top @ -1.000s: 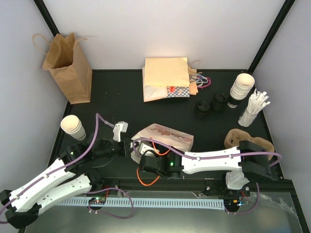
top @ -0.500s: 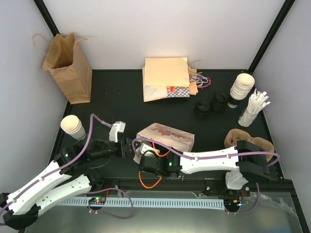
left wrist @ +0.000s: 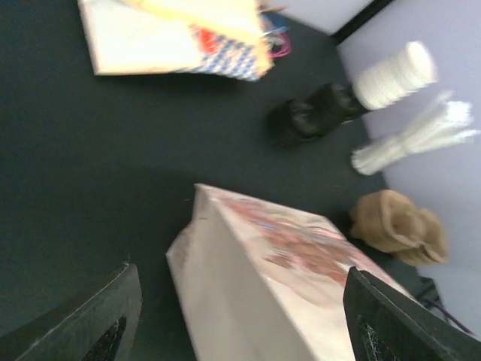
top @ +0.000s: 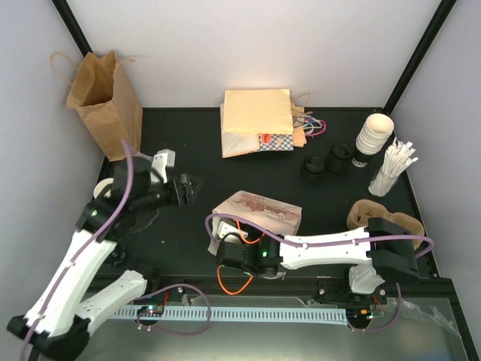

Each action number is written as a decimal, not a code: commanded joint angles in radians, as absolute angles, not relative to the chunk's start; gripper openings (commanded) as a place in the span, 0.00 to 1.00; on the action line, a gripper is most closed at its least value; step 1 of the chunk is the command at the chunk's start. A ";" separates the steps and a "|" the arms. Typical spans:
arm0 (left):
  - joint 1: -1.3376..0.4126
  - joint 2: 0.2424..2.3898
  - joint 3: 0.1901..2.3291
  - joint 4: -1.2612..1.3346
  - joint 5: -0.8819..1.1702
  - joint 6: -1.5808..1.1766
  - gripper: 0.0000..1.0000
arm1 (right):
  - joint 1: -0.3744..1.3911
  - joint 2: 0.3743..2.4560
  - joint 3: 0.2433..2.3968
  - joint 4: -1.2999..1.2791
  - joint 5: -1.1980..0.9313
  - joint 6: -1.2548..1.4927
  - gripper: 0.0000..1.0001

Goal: Pack the takeout coffee

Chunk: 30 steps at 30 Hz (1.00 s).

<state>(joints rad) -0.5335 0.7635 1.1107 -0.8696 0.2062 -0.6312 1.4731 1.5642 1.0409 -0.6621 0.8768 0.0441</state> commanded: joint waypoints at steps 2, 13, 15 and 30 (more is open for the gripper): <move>-0.309 0.954 1.001 -0.713 0.503 -0.466 0.76 | 1.466 1.541 1.042 -0.666 0.898 0.059 0.33; -0.280 1.502 1.156 -0.567 0.625 -0.355 0.72 | 1.466 1.550 1.060 -0.666 0.880 0.042 0.33; -0.282 1.559 1.176 -0.538 0.656 -0.352 0.72 | 1.466 1.544 1.057 -0.665 0.870 0.041 0.33; -0.384 1.962 1.435 -0.508 0.766 -0.283 0.68 | 1.469 1.511 1.054 -0.650 0.808 0.000 0.33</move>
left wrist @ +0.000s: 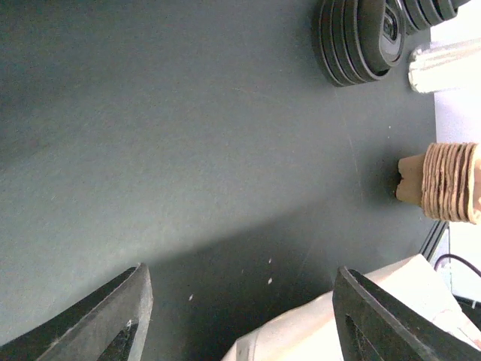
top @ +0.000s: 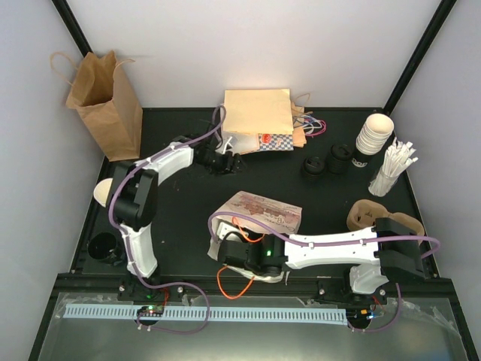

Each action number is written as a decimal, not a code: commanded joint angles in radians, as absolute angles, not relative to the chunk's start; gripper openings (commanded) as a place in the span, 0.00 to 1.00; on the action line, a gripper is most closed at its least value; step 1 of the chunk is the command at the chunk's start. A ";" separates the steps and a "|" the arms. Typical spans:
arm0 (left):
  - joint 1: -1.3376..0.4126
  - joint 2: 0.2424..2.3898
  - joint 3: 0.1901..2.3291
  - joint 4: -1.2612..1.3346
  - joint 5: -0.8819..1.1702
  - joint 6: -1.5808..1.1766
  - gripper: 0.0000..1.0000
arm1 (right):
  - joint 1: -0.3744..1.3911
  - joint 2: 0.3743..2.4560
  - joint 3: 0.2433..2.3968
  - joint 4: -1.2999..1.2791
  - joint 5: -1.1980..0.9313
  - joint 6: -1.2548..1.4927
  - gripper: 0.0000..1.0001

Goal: Pack the takeout coffee

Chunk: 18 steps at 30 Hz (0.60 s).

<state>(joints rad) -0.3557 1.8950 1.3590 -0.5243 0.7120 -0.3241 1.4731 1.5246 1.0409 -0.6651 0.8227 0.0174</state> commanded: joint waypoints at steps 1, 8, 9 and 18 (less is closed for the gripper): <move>-0.392 1.980 1.447 -0.509 0.771 -0.280 0.68 | 1.469 1.516 1.055 -0.651 0.815 -0.002 0.33; -0.426 2.054 1.482 -0.503 0.794 -0.271 0.67 | 1.469 1.545 1.069 -0.674 0.847 0.004 0.33; -0.427 2.060 1.483 -0.499 0.800 -0.271 0.67 | 1.470 1.552 1.075 -0.683 0.845 0.006 0.33; -0.434 2.106 1.499 -0.453 0.865 -0.273 0.66 | 1.470 1.542 1.078 -0.692 0.837 0.015 0.33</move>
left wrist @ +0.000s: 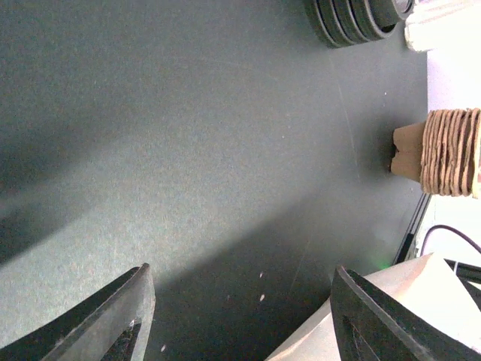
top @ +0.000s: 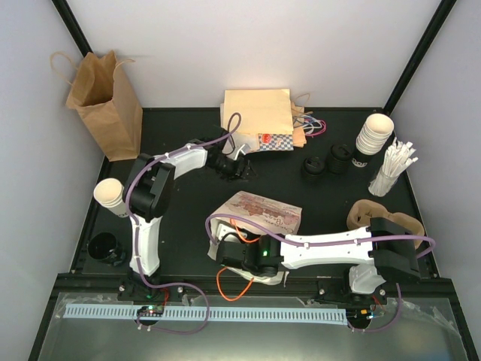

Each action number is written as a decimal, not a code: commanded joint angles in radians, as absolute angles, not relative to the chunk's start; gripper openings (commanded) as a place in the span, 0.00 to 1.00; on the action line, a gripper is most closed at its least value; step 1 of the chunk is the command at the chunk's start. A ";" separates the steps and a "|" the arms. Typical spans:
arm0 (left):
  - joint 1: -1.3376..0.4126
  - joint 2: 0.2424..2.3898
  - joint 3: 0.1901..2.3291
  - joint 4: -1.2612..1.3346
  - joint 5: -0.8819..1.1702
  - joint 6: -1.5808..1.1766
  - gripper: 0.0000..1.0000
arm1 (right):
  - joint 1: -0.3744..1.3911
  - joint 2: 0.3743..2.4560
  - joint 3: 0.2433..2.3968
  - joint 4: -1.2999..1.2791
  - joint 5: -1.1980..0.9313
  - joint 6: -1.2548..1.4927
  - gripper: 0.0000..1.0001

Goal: Pack the takeout coffee

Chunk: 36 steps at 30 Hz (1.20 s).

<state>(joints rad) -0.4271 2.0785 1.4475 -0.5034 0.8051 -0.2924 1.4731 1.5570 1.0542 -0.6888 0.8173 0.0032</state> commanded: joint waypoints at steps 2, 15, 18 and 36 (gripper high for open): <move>-0.437 2.121 1.507 -0.449 0.884 -0.272 0.66 | 1.470 1.539 1.076 -0.691 0.831 0.014 0.33; -0.465 2.187 1.560 -0.477 0.962 -0.243 0.56 | 1.470 1.531 1.073 -0.693 0.793 0.012 0.33; -0.464 2.182 1.557 -0.498 0.966 -0.234 0.48 | 1.470 1.527 1.072 -0.695 0.792 0.015 0.33; -0.463 2.080 1.394 -0.505 0.942 -0.230 0.39 | 1.491 1.501 1.064 -0.690 0.725 0.005 0.33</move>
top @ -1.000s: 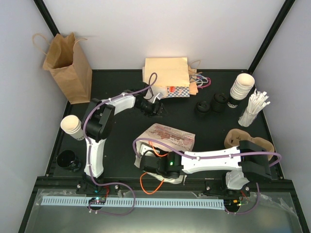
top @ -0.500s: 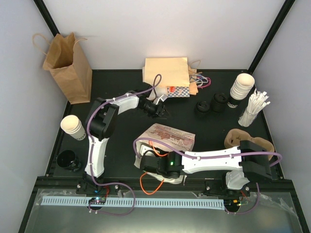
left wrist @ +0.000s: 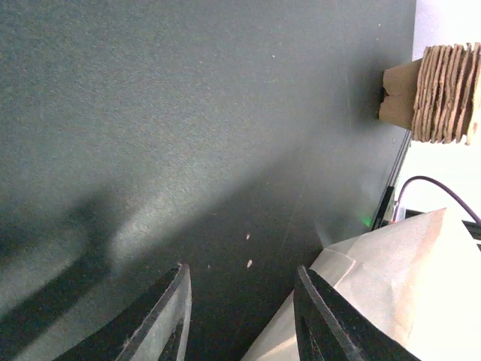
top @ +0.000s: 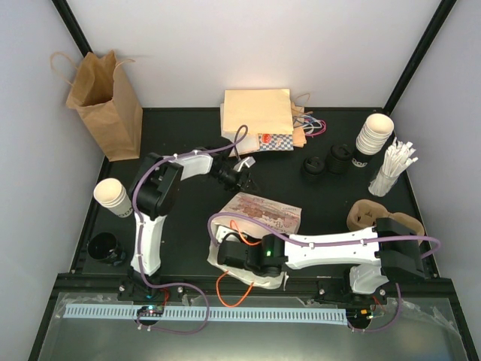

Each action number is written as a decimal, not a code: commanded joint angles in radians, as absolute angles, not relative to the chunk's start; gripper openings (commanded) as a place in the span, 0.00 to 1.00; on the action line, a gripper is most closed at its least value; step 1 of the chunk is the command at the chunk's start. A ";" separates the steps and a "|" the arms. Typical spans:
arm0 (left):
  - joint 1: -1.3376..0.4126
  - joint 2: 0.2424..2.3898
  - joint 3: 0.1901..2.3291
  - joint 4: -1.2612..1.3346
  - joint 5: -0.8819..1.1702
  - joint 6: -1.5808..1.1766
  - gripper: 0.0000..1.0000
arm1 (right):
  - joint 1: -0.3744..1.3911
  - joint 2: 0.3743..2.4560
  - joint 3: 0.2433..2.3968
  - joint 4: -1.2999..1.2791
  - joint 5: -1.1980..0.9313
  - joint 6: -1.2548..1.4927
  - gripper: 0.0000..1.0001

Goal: Pack the takeout coffee

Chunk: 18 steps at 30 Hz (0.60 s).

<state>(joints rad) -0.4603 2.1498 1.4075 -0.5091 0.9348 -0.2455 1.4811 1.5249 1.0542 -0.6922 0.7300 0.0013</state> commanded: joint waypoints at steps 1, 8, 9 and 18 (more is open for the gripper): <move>-0.463 2.075 1.388 -0.507 0.939 -0.231 0.40 | 1.491 1.500 1.065 -0.692 0.729 0.005 0.33; -0.462 2.041 1.354 -0.524 0.923 -0.233 0.39 | 1.490 1.493 1.069 -0.702 0.750 0.005 0.33; -0.462 2.036 1.350 -0.524 0.922 -0.234 0.39 | 1.491 1.494 1.070 -0.704 0.752 0.005 0.33; -0.463 2.013 1.332 -0.532 0.919 -0.250 0.39 | 1.494 1.542 1.095 -0.744 0.799 0.035 0.33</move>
